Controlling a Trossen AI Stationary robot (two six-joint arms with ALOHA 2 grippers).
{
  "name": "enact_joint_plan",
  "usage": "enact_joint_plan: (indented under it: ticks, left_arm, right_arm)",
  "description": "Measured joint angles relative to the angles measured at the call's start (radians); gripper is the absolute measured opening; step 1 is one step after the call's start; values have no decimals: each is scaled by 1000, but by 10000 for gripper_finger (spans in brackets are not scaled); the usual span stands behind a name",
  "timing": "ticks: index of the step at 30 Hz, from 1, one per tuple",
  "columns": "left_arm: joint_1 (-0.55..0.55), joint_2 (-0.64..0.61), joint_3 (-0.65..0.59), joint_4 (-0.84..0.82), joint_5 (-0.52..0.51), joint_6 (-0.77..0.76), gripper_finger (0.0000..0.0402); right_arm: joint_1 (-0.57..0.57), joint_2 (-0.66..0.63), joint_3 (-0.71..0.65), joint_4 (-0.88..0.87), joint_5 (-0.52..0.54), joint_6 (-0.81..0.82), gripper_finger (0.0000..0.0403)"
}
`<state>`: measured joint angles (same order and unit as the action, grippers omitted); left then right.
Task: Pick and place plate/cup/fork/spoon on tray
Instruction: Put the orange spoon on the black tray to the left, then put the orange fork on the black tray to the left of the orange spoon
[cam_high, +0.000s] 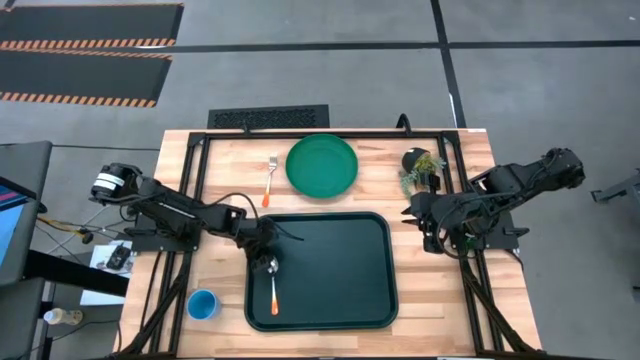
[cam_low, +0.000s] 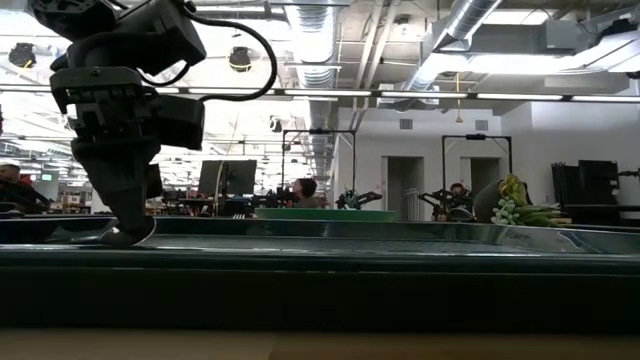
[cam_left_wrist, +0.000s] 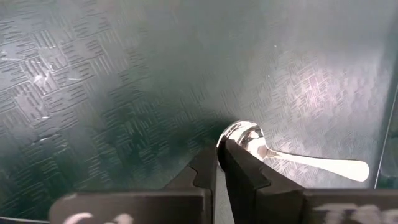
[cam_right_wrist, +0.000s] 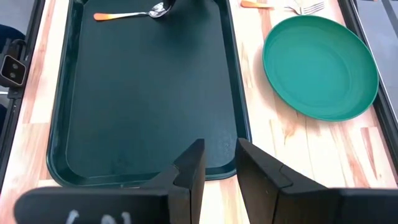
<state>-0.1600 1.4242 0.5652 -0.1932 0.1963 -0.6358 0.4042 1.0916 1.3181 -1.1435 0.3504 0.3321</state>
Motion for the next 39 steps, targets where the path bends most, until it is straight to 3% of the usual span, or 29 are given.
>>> enact_joint_plan:
  ticks: [8, 21, 30, 33, 39]
  left_arm:
    - [-1, 0, 0, 0, -3, 13, 15]
    - [-1, 0, 1, -4, -14, 7, 89]
    - [0, 1, 106, -93, -57, 57, 108]
    - [3, 1, 151, -153, -133, 59, 108]
    - [66, -73, 213, -261, -472, -99, 108]
  right_arm:
    - [0, 0, 0, 0, 0, 0, 113]
    - [0, 0, 0, 0, 0, 0, 113]
    - [0, 0, 0, 0, 0, -2, 113]
    - [0, 0, 0, 0, 6, -3, 113]
    - [-9, 0, -16, 1, 134, 81, 113]
